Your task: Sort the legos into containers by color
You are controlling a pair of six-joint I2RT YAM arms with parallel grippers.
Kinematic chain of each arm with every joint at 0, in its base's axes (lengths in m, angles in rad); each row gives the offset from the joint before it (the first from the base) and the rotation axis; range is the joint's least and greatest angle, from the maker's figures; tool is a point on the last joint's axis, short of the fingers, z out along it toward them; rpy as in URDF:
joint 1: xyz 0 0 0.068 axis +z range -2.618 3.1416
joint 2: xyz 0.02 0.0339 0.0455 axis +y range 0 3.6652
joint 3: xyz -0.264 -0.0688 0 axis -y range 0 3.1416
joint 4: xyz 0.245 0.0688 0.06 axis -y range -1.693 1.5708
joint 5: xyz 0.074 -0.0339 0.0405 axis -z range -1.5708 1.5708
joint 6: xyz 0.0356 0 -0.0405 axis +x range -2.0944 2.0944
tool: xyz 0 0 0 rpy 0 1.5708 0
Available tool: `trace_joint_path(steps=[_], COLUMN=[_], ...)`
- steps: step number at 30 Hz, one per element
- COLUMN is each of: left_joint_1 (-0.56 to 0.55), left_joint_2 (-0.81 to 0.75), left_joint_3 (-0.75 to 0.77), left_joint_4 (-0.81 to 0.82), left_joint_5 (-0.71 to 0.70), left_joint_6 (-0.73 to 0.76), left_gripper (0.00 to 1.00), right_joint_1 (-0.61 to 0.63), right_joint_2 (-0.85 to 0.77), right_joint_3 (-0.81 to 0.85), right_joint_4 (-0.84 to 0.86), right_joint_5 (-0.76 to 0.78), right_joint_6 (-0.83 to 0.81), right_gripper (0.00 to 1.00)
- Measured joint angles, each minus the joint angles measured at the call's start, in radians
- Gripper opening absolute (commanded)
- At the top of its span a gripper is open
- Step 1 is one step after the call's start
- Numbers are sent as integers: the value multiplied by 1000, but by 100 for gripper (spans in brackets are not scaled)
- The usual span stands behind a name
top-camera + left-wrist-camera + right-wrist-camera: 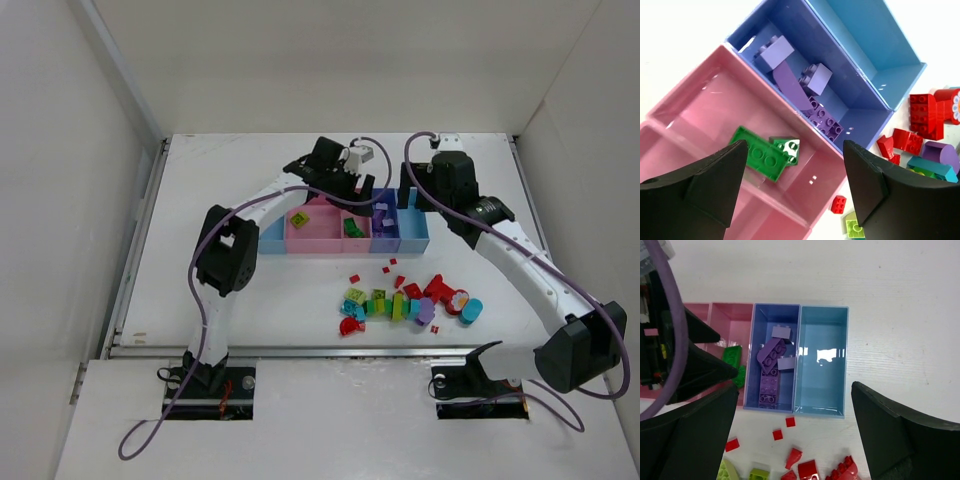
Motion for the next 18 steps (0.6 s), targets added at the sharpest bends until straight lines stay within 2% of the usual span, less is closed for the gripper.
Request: trace_joint_path(steps=[4,7,8,9,12,14,18], left_joint_1=[0,1,3,5,32,71,139], left_joint_2=[-63,-205,-271,-342,-593,-749,-918], left_joint_3=[-16,-95,-140,-192,-377,-504,-678], left_joint_4=[-16,-23,-11,0,60,112,178], left_joint_5=[-61,-156,-198,-230,-332,-400,-475], left_joint_6=[34,111,139,168,229,218,139], left_gripper=[77,83,88,100,100,100,100], right_joint_1=[18,68,93,122,205,248,296], right_joint_2=[-10,-31,-39,-45,-48,-42,-33], right_joint_3=[-1,-1,-1,0,6,7,-13], right_joint_4=[-2,-8,-13,-16,-43,-69,-98], right_joint_5=[-1,16,25,37,61,62,56], right_joint_6=[-57,-100,-113,-121,-140,-137,-109], right_gripper=[100,100,100,100,100,100,100])
